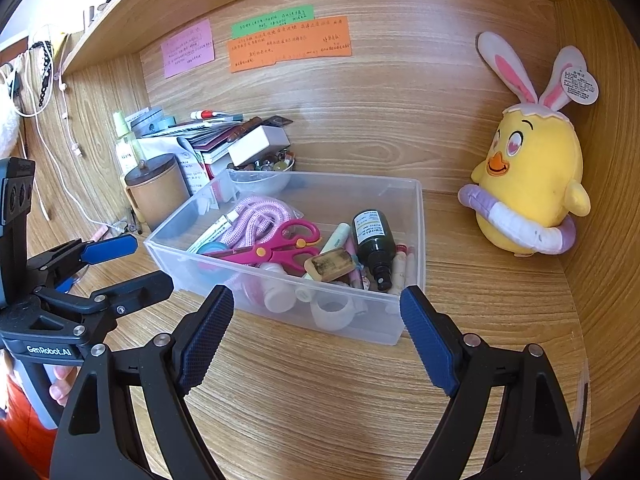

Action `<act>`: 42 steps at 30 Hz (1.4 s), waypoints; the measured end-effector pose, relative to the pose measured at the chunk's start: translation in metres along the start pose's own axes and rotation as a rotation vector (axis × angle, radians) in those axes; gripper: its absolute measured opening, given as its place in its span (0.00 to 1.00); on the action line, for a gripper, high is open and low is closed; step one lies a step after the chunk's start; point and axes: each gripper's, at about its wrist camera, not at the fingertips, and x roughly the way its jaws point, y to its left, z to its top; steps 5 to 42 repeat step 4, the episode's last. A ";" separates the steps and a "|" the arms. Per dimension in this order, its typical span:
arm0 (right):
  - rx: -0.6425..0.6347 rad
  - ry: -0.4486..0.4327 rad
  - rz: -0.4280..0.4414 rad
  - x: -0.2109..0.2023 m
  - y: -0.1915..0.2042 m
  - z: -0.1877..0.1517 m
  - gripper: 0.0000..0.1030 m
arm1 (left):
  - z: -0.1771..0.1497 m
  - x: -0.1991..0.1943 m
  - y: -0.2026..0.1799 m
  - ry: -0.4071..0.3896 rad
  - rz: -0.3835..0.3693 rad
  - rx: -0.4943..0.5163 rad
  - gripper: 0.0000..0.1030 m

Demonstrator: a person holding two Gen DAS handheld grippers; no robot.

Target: Organize objects

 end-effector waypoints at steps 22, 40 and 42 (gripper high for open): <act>0.001 0.004 -0.004 0.002 0.000 0.000 0.81 | 0.000 0.000 0.001 0.004 0.001 0.003 0.92; 0.001 0.004 -0.004 0.002 0.000 0.000 0.81 | 0.000 0.000 0.001 0.004 0.001 0.003 0.92; 0.001 0.004 -0.004 0.002 0.000 0.000 0.81 | 0.000 0.000 0.001 0.004 0.001 0.003 0.92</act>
